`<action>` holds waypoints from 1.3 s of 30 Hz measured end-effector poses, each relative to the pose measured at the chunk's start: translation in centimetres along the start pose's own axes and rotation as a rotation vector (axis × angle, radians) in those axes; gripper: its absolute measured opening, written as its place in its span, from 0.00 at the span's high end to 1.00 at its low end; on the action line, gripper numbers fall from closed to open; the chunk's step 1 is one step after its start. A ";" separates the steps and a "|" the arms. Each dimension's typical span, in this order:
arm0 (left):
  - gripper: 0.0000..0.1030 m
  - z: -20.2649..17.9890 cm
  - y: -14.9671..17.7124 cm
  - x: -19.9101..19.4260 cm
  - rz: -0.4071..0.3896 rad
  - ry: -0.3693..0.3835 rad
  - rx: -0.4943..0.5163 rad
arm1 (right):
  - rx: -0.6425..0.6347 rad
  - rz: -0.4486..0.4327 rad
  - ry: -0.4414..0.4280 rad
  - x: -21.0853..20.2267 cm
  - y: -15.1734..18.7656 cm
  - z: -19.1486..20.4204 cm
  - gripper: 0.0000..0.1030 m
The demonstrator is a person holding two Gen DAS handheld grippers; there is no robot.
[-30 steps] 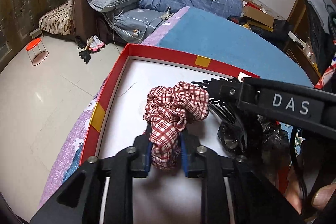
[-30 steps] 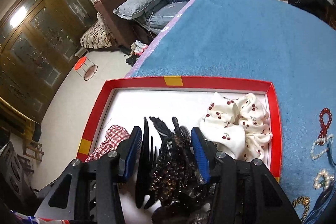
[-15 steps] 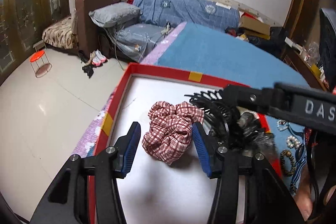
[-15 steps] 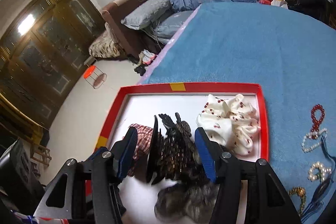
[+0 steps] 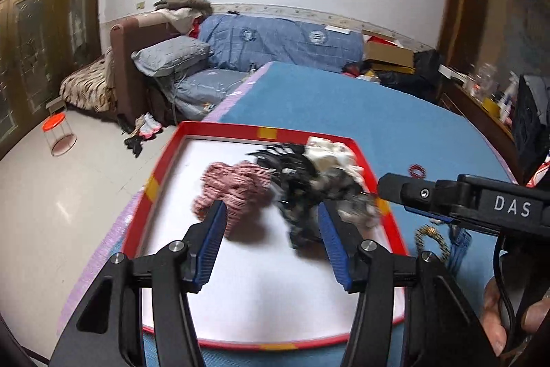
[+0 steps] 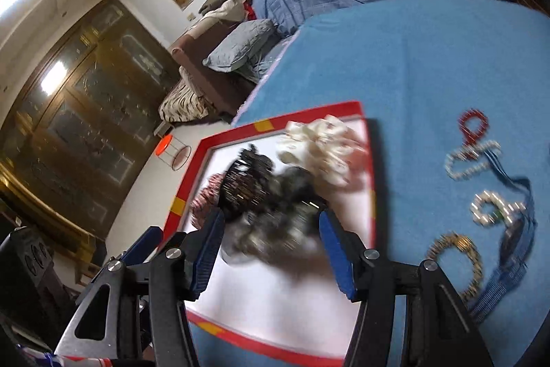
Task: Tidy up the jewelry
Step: 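Open the right tool to drop the black claw clips in the tray, then grasp the blue striped watch with left tool while right tool grasps red polka-dot scrunchie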
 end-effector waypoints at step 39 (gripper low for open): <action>0.39 -22.1 -0.5 6.1 0.174 0.357 0.331 | 0.258 -0.189 0.358 -11.5 -5.9 -21.6 0.29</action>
Point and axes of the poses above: each gripper's, at about its wrist camera, not at the fingertips, and x roughly the way its jaws point, z to its left, y to its underside, the point moved 1 cm from there along x, roughly the way its jaws point, and after that the axes turned 10 degrees about x, right-handed, at the moved point
